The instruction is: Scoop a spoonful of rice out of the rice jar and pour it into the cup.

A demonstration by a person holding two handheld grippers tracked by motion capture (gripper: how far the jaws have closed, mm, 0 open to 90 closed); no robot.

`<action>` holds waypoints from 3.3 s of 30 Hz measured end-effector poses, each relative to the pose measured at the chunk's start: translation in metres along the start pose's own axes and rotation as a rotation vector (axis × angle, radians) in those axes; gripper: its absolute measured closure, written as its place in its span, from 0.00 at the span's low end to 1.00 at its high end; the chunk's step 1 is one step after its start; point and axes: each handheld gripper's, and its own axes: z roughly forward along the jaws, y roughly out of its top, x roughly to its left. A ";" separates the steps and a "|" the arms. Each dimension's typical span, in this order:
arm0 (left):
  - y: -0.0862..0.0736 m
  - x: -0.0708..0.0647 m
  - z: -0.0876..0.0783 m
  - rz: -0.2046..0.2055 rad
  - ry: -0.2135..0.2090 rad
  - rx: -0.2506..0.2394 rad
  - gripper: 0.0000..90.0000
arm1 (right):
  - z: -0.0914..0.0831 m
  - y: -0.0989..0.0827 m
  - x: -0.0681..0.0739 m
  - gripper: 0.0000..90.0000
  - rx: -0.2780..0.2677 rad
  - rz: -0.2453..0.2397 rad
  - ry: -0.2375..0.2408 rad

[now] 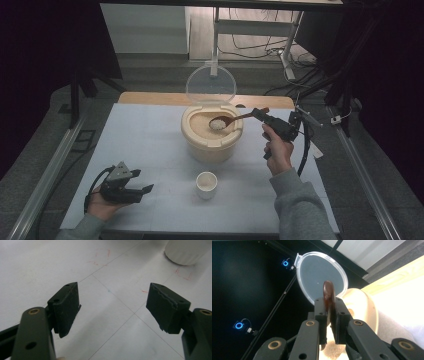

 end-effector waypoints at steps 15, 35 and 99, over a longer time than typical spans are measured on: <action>0.000 0.000 0.000 -0.001 0.000 0.001 0.29 | -0.006 -0.002 0.013 0.93 0.027 -0.027 0.034; 0.000 0.001 0.001 -0.004 -0.003 0.007 0.28 | -0.029 -0.022 0.020 0.93 0.155 -0.020 0.050; -0.001 0.002 0.002 -0.003 0.002 0.019 0.28 | -0.034 -0.064 0.040 0.93 0.326 -0.469 0.034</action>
